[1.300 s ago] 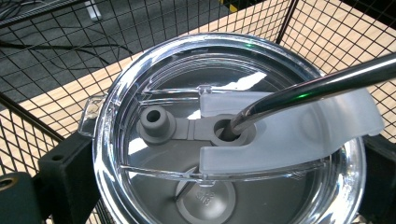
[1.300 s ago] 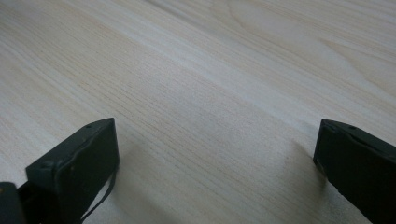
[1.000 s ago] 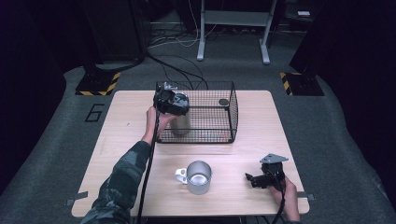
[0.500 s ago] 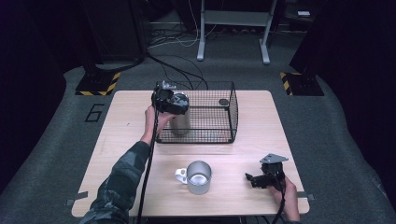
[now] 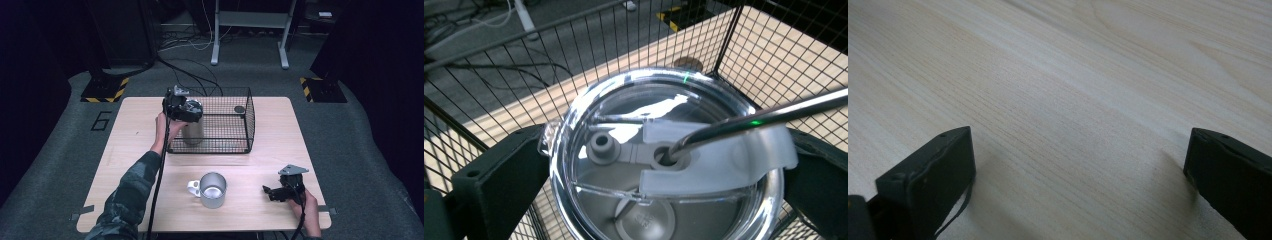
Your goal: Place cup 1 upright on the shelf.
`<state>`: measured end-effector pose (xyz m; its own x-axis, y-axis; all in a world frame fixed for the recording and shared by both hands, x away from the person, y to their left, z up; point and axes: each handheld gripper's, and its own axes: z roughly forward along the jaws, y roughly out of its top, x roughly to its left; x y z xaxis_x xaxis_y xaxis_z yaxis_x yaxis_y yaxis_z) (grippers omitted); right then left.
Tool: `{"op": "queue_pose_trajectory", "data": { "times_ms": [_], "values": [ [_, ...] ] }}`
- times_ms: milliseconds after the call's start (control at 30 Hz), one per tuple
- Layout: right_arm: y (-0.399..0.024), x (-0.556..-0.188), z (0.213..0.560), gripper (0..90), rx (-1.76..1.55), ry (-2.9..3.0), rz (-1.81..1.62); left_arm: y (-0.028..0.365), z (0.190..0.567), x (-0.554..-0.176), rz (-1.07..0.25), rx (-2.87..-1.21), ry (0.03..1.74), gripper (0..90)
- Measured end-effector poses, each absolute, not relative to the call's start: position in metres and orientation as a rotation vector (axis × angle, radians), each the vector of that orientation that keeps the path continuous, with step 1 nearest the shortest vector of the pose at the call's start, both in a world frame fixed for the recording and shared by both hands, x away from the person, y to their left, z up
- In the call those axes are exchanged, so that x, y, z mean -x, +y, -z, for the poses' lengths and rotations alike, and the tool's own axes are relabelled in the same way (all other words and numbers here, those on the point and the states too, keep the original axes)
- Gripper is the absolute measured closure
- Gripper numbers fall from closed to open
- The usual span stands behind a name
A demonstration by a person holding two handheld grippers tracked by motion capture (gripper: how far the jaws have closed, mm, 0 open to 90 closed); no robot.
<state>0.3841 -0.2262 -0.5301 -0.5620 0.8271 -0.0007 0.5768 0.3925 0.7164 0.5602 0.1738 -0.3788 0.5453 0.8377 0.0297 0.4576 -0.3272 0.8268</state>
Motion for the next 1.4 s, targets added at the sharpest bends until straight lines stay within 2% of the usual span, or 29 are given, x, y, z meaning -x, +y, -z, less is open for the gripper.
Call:
{"op": "queue_pose_trajectory", "data": {
  "times_ms": [767, 1400],
  "values": [
    [-0.226, -0.384, 0.53, 0.0, -1.218, 2.298, -0.969, 0.184, 0.347, -0.536, -0.61, -1.975, 0.991, 0.0],
    [-0.226, -0.384, 0.53, 0.0, -1.219, 2.299, -0.969, 0.2, 0.35, -0.495, -0.594, -2.009, 0.942, 0.0]
  ]
}}
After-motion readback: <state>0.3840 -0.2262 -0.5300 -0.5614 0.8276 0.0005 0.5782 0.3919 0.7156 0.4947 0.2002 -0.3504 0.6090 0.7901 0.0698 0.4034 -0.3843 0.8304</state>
